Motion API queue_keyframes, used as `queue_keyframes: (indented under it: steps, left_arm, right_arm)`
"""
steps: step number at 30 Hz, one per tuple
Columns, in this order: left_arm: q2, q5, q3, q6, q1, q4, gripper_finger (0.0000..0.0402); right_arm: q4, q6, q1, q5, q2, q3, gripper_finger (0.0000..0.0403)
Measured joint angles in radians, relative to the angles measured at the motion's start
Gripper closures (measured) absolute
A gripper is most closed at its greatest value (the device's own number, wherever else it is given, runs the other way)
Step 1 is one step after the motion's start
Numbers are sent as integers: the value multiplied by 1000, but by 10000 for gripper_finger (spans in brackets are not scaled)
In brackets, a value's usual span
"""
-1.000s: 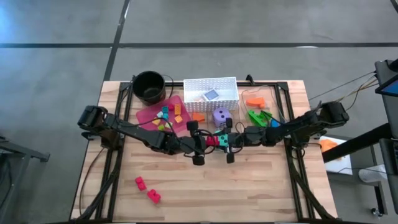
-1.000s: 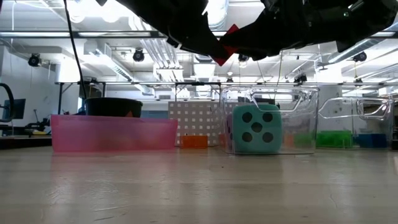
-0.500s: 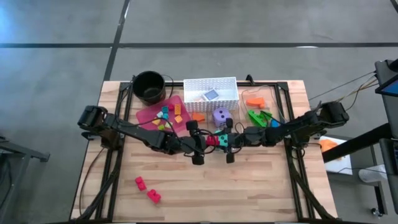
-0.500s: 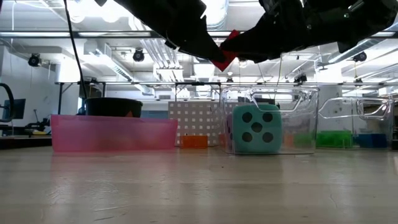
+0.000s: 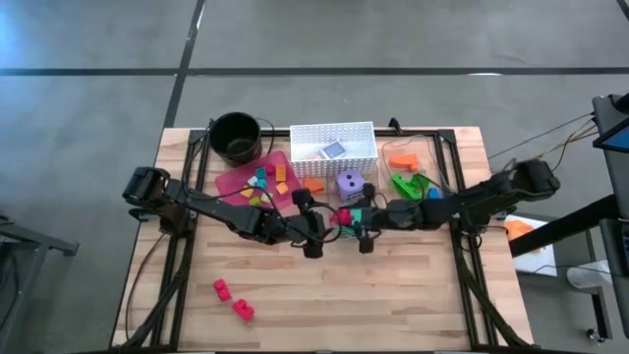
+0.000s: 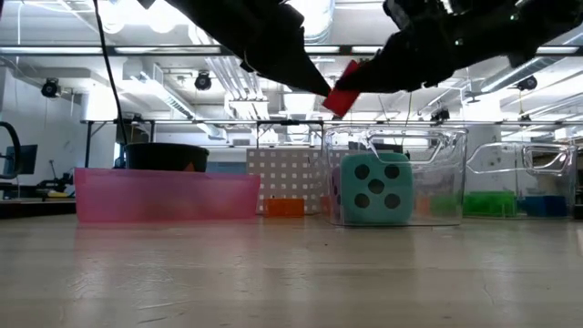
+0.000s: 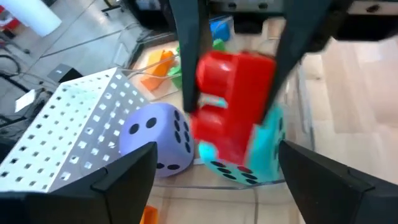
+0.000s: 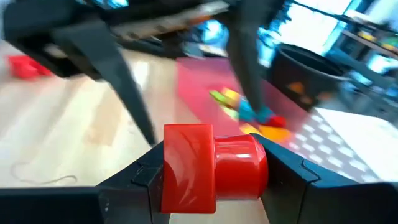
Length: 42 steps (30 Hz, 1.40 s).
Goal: Pick & Place Toys
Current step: Put the top large red game piece into the top transparent bin
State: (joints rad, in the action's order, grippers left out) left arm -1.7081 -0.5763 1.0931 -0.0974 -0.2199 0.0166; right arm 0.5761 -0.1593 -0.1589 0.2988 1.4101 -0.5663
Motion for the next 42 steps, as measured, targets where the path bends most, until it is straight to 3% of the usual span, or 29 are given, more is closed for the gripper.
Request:
queue_keyframes:
  steps: [5,10,16,22,33,42]
  left_arm:
    - [0,-10,0,0,0,-2,64]
    - [0,-8,-1,1,0,-7,64]
    - [0,-8,-1,1,0,-11,64]
    - [0,-8,-1,2,0,-10,64]
    - [0,-7,-1,28,0,-9,64]
    - [0,-3,-1,54,-1,-7,64]
  right_arm:
    - [-241,0,0,130,-166,0,217]
    - [-567,100,0,296,-374,0,217]
    - [-1006,343,0,555,-599,0,217]
    - [-1331,624,1,606,-724,21,217]
    - [-1352,735,104,644,-747,85,217]
    - [-1345,762,227,533,-711,104,209]
